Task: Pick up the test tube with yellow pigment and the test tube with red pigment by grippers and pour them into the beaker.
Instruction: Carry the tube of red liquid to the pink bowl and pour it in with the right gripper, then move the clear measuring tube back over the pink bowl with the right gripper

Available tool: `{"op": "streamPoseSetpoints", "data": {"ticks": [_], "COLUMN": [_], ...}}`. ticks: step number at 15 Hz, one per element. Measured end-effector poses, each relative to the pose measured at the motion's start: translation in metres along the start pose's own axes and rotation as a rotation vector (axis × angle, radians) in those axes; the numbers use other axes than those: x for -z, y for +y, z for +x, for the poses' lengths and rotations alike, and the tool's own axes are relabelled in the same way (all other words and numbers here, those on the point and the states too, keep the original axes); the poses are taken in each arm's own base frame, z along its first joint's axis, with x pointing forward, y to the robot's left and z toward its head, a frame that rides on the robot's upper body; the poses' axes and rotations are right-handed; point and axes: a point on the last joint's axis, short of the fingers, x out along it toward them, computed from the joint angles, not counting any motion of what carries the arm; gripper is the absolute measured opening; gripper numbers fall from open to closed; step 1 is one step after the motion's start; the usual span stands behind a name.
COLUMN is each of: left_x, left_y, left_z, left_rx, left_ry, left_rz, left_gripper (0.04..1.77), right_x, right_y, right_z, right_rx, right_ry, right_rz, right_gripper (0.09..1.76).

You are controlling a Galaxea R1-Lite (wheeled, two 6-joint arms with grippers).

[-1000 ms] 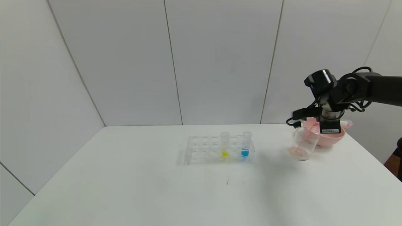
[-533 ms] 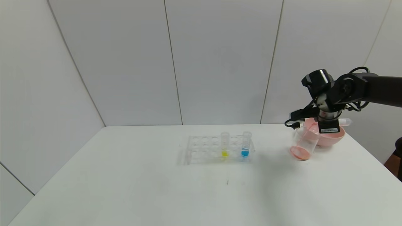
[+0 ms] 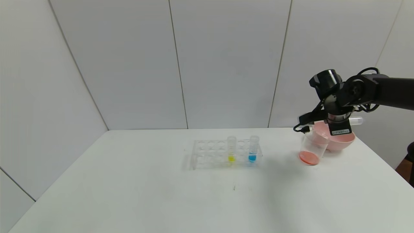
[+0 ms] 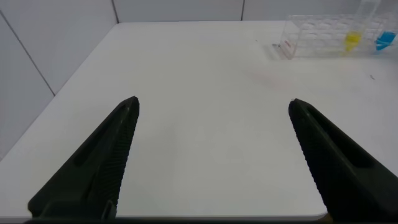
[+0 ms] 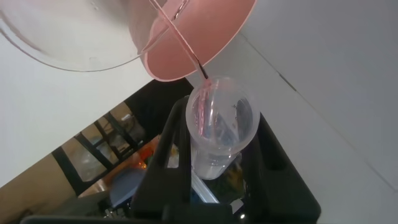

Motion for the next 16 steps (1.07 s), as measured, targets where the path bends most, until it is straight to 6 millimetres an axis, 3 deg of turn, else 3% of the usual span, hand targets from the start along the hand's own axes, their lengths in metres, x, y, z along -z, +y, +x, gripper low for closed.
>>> {"op": "streamPoseSetpoints", "data": {"ticks": [11, 16], "left_x": [0.0, 0.0], "left_y": [0.0, 0.0], "left_z": [0.0, 0.0], "left_rx": [0.0, 0.0], "left_ry": [0.0, 0.0], "left_rz": [0.0, 0.0], "left_gripper": [1.72, 1.72], "right_x": [-0.002, 0.017], "right_y": [-0.004, -0.01], "right_z": [-0.009, -0.017], "right_rx": [0.05, 0.061], "right_ry": [0.09, 0.059], "right_rz": [-0.083, 0.04], "right_gripper": [0.52, 0.52]}}
